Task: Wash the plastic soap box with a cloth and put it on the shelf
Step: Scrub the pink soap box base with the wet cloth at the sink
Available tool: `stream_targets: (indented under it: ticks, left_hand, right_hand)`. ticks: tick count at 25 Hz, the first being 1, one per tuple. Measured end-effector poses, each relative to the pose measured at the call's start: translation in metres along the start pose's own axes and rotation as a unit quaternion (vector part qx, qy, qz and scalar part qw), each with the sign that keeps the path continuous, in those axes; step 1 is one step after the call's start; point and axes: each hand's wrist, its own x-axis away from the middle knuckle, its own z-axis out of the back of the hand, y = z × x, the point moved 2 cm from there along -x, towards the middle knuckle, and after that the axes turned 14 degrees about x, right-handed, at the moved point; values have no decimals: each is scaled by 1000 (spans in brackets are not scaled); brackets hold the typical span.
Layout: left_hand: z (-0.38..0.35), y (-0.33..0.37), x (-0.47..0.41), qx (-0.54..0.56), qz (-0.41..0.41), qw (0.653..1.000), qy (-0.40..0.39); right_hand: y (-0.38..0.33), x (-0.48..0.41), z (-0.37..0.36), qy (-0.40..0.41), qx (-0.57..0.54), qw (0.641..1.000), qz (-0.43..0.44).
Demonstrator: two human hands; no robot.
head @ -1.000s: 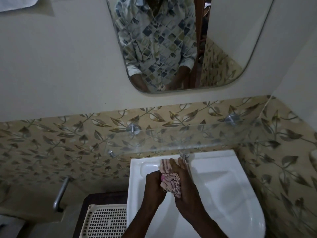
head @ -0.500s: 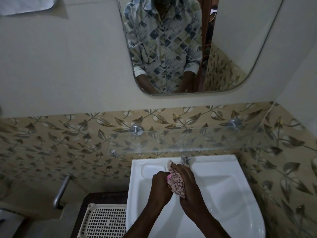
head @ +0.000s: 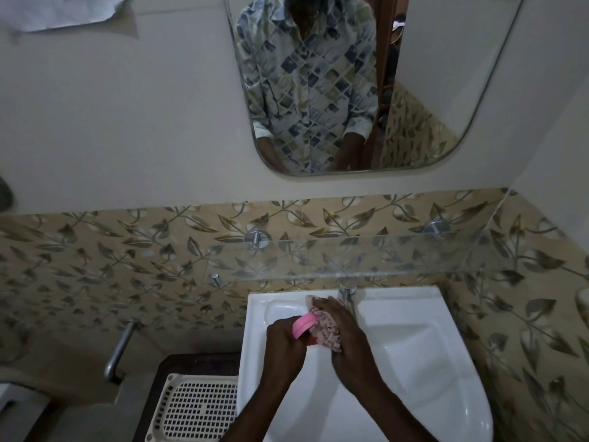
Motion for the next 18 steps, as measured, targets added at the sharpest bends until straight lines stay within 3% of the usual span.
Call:
stream_targets:
  ticks: [2, 3, 7, 11, 15, 18]
  left_hand:
    - [2, 3, 2, -3, -21, 1000, 1]
    - [2, 3, 6, 17, -24, 1000, 5]
    - [6, -7, 27, 120, -13, 991, 61]
    - [4, 2, 30, 142, 2, 988, 63]
    - [16, 19, 9, 42, 65, 990, -117]
    - [7, 34, -8, -146, 29, 979, -140]
  right_hand:
    - [-3, 3, -9, 0, 28, 997, 78]
    - [-1, 0, -10, -1, 8, 998, 62]
    - [4, -12, 1, -48, -138, 984, -107]
    - [5, -8, -5, -64, -298, 932, -196]
    - [6, -24, 9, 7, -96, 986, -134]
    - [-3, -34, 16, -15, -7, 1000, -3]
